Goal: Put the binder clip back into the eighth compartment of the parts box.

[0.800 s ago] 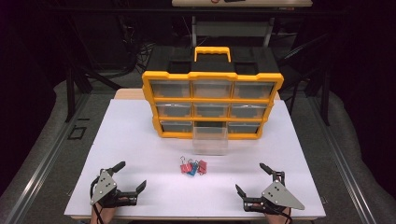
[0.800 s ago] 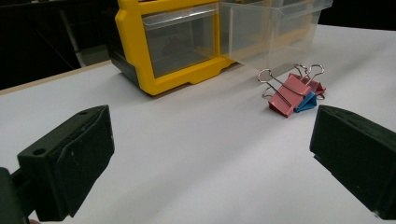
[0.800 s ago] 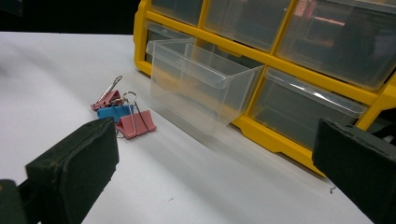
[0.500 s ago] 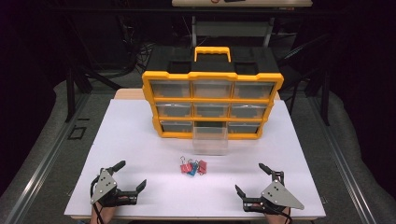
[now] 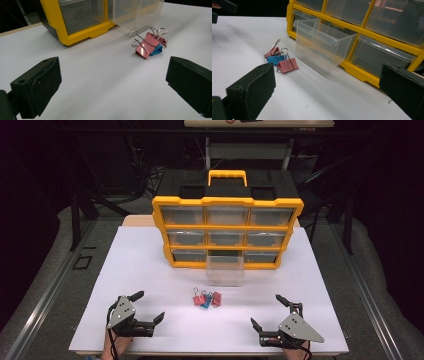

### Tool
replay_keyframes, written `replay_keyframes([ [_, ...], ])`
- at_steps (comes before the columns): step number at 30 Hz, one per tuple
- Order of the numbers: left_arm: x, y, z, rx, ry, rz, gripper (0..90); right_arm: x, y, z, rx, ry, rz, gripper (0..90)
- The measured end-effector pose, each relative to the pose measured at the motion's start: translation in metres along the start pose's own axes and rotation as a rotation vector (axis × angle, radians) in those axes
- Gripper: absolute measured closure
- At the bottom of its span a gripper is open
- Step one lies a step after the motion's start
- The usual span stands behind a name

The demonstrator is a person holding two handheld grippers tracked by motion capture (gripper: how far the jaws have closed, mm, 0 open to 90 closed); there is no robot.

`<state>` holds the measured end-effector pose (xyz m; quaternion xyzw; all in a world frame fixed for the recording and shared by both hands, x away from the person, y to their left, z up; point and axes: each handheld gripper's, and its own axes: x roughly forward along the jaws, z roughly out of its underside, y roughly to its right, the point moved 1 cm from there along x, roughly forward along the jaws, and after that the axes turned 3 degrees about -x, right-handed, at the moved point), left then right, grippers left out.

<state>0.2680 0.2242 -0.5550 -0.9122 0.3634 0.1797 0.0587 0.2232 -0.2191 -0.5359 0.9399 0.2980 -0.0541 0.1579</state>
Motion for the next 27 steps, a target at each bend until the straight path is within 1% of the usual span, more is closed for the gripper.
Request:
replay_keyframes([
  [6,0.009,0.001,-0.007,-0.009,-0.021,0.017,0.0,0.001,0.001,0.001,0.007,-0.008,0.000,0.2],
  [11,0.017,0.004,-0.012,0.004,-0.023,0.050,0.0,0.001,0.001,0.000,0.005,-0.009,-0.004,0.2],
  [13,0.021,0.005,-0.013,0.009,-0.036,0.057,0.0,0.003,0.001,0.001,0.006,-0.011,-0.006,0.2],
  [15,0.025,0.006,-0.015,0.004,-0.037,0.072,0.0,0.003,0.001,0.001,0.008,-0.014,-0.012,0.2],
  [21,0.037,0.010,-0.022,0.007,-0.044,0.092,0.0,0.002,0.002,0.001,0.011,-0.011,-0.007,0.2],
  [27,0.049,0.014,-0.026,0.016,-0.068,0.113,0.0,0.004,0.002,0.002,0.014,-0.022,-0.016,0.2],
])
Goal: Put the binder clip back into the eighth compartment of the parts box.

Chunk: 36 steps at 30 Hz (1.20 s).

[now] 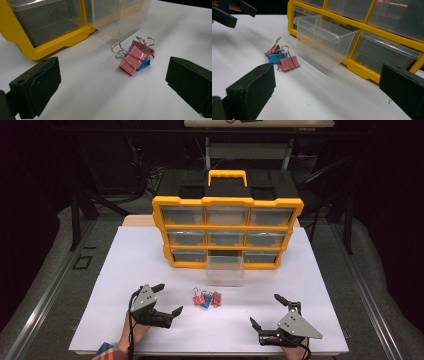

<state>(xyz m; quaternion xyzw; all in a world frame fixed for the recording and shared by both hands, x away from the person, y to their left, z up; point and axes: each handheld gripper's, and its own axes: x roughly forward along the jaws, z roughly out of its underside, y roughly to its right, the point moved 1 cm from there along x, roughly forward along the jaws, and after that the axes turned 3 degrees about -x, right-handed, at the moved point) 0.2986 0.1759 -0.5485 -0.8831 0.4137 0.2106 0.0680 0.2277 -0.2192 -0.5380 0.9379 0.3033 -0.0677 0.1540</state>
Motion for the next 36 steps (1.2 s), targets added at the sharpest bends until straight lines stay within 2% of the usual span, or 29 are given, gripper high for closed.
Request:
replay_keyframes([
  [10,0.023,0.007,-0.009,0.012,-0.038,0.041,0.1,0.000,0.001,0.000,0.000,-0.004,-0.002,0.3],
  [15,0.035,0.009,-0.012,0.009,-0.060,0.058,3.1,-0.001,0.002,0.001,0.003,-0.005,0.001,0.4],
  [18,0.041,0.009,-0.015,-0.012,-0.068,0.072,6.2,-0.001,0.001,0.000,0.004,0.001,0.000,0.5],
  [22,0.050,0.010,-0.018,0.003,-0.102,0.059,11.0,0.000,-0.001,-0.002,-0.004,0.003,-0.009,0.6],
  [25,0.055,0.006,-0.018,-0.010,-0.131,0.053,15.6,0.001,-0.001,-0.001,0.000,-0.004,-0.017,0.6],
  [27,0.057,0.004,-0.019,-0.028,-0.135,0.065,17.1,0.000,-0.001,-0.001,-0.003,0.004,-0.014,0.7],
  [28,0.058,0.003,-0.020,-0.034,-0.133,0.061,21.2,0.001,-0.001,-0.002,0.003,0.000,-0.017,0.6],
  [30,0.061,0.003,-0.019,-0.035,-0.150,0.081,22.9,0.000,-0.002,-0.002,-0.005,-0.006,-0.016,0.7],
  [31,0.062,0.003,-0.019,-0.031,-0.158,0.074,26.1,0.000,-0.003,-0.002,-0.002,-0.002,-0.018,0.8],
  [36,0.066,0.002,-0.018,-0.031,-0.176,0.098,32.1,0.000,-0.003,-0.001,-0.006,-0.011,-0.018,0.8],
])
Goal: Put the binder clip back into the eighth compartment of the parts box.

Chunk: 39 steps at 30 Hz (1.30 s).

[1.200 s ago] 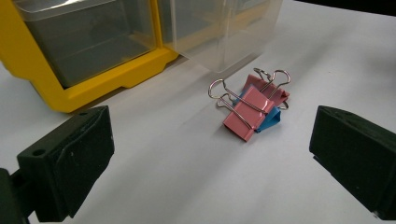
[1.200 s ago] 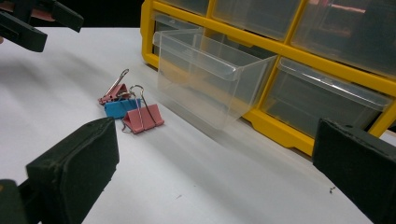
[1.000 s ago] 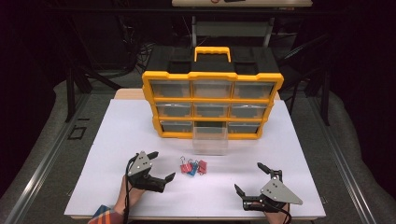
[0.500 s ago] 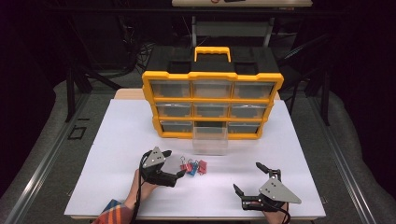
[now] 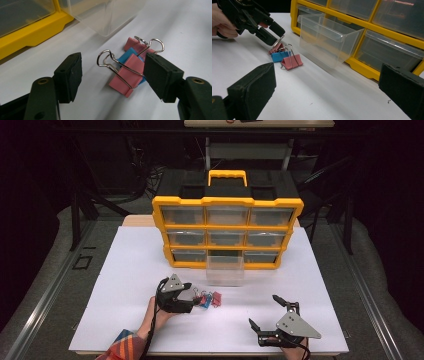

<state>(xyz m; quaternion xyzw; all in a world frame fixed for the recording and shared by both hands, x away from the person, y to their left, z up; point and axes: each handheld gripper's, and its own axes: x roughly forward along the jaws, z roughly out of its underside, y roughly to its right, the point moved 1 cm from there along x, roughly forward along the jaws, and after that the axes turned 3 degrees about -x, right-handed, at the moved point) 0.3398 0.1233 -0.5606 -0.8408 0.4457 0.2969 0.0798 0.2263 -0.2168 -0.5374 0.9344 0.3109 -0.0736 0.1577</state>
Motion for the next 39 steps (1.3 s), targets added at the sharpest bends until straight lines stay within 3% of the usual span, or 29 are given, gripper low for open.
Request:
replay_keyframes([
  [3,0.002,-0.001,0.001,-0.002,-0.015,0.012,39.6,0.001,0.002,0.000,0.005,0.001,-0.001,0.9],
  [12,0.007,0.000,0.002,0.006,-0.048,0.028,48.3,0.000,0.002,0.001,0.005,-0.004,-0.004,2.3],
  [21,0.004,0.000,0.006,-0.013,-0.015,0.029,59.8,0.001,0.003,0.001,0.010,-0.001,-0.004,2.2],
  [29,0.000,-0.001,0.007,-0.015,0.010,0.032,64.7,0.000,0.002,0.001,0.009,-0.001,-0.003,2.2],
  [32,0.000,-0.002,0.008,-0.026,0.021,0.046,67.1,0.001,0.003,0.001,0.009,-0.003,-0.003,2.2],
  [39,-0.007,-0.007,0.010,-0.052,0.048,0.154,73.3,0.001,0.003,0.002,0.011,-0.008,-0.006,2.2],
])
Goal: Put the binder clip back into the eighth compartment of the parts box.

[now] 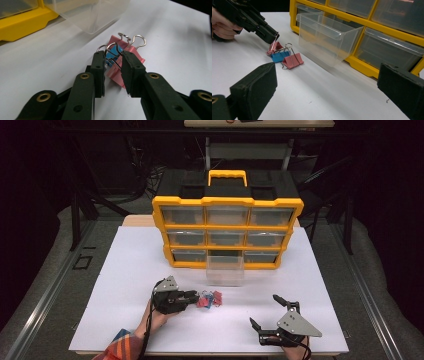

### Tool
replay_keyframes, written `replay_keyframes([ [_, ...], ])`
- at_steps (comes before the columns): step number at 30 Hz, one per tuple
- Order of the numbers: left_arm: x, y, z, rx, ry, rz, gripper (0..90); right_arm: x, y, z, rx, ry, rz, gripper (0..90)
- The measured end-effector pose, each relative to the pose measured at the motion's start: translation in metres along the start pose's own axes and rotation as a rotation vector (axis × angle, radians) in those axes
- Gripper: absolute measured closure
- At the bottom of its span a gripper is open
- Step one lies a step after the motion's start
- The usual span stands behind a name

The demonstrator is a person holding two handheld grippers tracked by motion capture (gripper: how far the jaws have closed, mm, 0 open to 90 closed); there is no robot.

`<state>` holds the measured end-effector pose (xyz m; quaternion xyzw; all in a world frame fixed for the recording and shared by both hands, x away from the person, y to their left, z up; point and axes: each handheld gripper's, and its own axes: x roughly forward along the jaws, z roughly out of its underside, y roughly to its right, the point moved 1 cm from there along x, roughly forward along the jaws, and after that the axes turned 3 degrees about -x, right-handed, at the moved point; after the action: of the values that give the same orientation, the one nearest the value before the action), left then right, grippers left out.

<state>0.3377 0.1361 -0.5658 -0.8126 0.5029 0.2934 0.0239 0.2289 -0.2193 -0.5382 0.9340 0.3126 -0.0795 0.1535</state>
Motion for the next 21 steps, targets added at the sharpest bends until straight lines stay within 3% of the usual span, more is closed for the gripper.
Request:
replay_keyframes([
  [8,-0.005,0.000,0.000,0.001,0.021,0.017,82.0,0.000,0.000,0.000,0.001,-0.003,0.001,2.2],
  [13,-0.006,0.001,0.000,-0.002,0.040,0.057,84.3,0.000,0.000,0.000,0.002,-0.003,-0.002,2.1],
  [21,-0.011,0.013,-0.004,0.061,0.050,0.083,88.3,-0.001,0.001,0.001,0.004,-0.005,-0.004,2.1],
])
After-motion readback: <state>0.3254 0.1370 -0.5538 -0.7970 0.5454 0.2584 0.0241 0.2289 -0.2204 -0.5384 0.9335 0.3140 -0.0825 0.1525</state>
